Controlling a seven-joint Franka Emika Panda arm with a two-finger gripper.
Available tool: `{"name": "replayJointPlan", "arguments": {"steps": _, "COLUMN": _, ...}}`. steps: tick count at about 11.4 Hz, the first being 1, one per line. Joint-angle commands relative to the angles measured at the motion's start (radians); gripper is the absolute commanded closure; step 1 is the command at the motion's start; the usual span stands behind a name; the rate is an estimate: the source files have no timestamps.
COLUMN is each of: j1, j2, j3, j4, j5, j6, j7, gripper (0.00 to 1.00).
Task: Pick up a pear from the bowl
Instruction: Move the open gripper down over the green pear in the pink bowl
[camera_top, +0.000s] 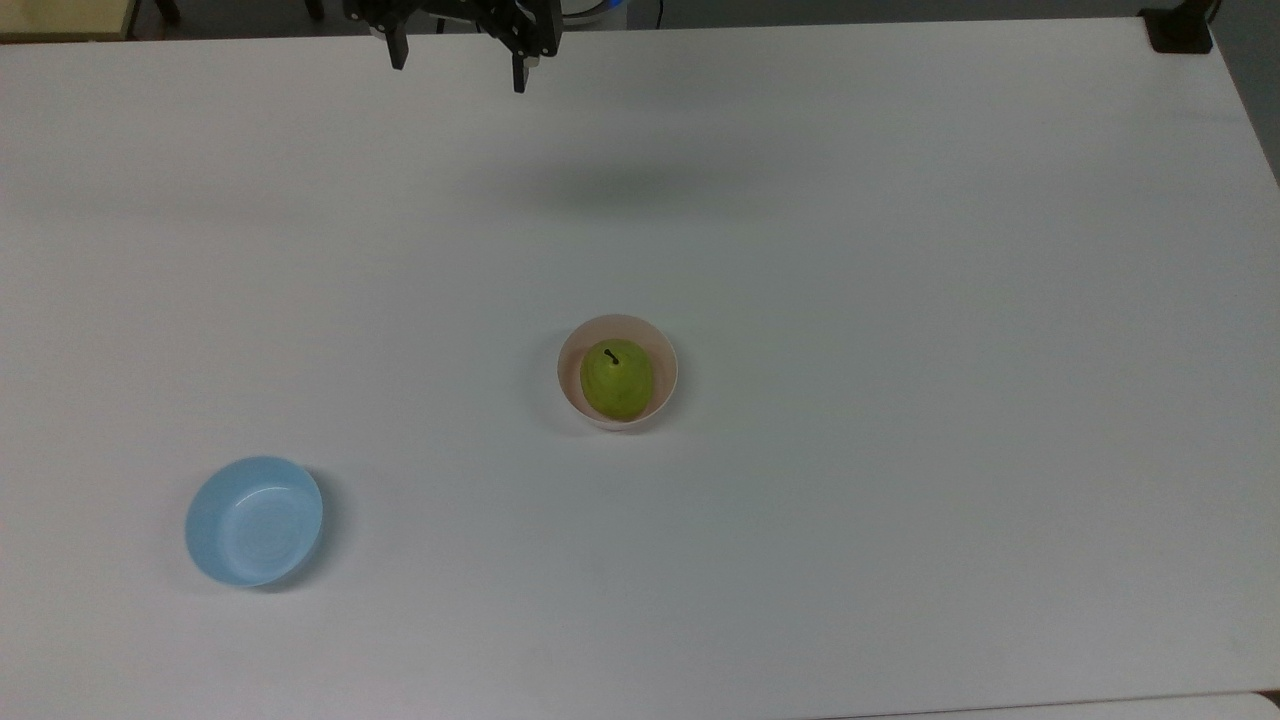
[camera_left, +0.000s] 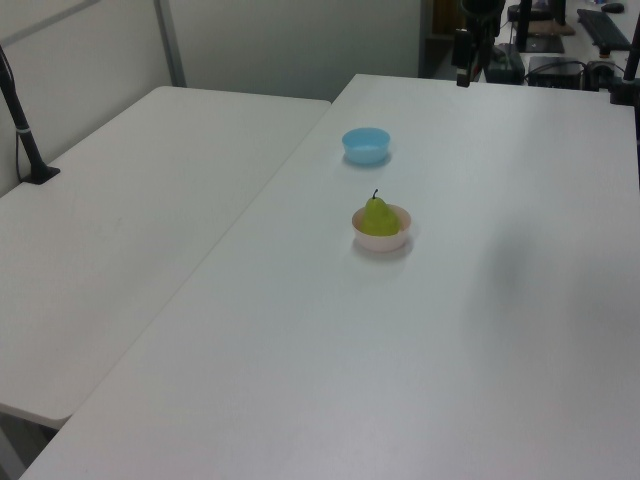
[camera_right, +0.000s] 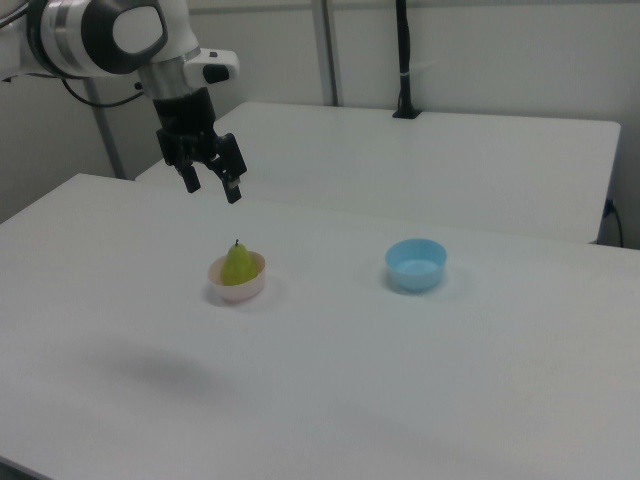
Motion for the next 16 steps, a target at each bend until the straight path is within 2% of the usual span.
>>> {"name": "replayJointPlan", "arguments": {"steps": 1, "j1": -0.004, "j2": -0.02, "j3": -0.004, "j4": -0.016, "j5": 0.009, "j6": -0.015, "j7": -0.048, "gripper": 0.0}}
{"name": "replayJointPlan", "arguments": {"steps": 6, "j1": 0.005, "j2": -0.005, "j3": -0.001, "j4": -0.016, "j5": 0.01, "j6": -0.005, "j7": -0.075, "gripper": 0.0}}
{"name": "replayJointPlan", "arguments": {"steps": 7, "j1": 0.01, "j2": -0.001, "j3": 0.004, "j4": -0.018, "j5": 0.012, "j6": 0.034, "j7": -0.088, "gripper": 0.0}}
{"name": "replayJointPlan", "arguments": {"steps": 10, "j1": 0.07, "j2": 0.065, "j3": 0.009, "j4": -0.015, "j5": 0.021, "j6": 0.155, "j7": -0.083, "gripper": 0.0}}
{"name": "replayJointPlan", "arguments": {"steps": 12, "j1": 0.096, "j2": 0.12, "j3": 0.009, "j4": -0.012, "j5": 0.058, "j6": 0.237, "j7": -0.082, "gripper": 0.0}}
{"name": "replayJointPlan", "arguments": {"steps": 16, "j1": 0.131, "j2": 0.277, "j3": 0.01, "j4": -0.01, "j5": 0.053, "j6": 0.436, "j7": -0.077, "gripper": 0.0}}
